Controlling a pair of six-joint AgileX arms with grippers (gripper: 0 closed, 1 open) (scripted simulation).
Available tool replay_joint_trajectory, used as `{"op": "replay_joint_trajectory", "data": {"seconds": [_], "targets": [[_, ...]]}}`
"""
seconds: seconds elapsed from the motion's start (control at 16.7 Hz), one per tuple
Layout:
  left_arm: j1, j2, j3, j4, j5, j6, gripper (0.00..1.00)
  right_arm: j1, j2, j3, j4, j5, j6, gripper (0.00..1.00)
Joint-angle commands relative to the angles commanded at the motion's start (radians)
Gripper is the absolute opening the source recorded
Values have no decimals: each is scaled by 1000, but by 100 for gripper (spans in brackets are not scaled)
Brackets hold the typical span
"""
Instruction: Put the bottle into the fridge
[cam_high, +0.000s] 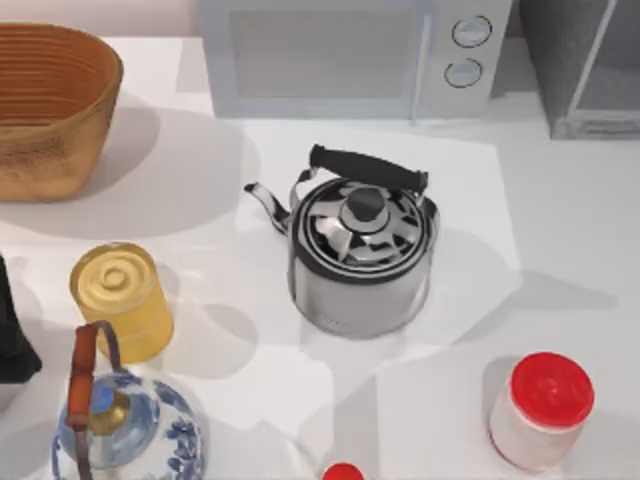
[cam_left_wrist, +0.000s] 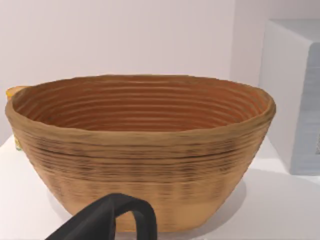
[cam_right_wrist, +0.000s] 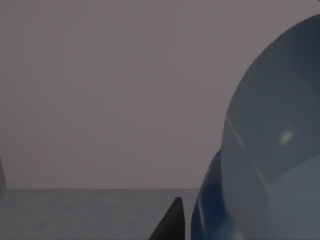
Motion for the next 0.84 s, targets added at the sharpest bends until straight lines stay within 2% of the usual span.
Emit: {"op": "replay_joint_trajectory", "data": {"seconds": [0.48,0.84], "targets": [[0,0,0,0,0,0,100,0,0,0,0,0,0,98],[0,0,0,0,0,0,100,0,0,0,0,0,0,100]]}}
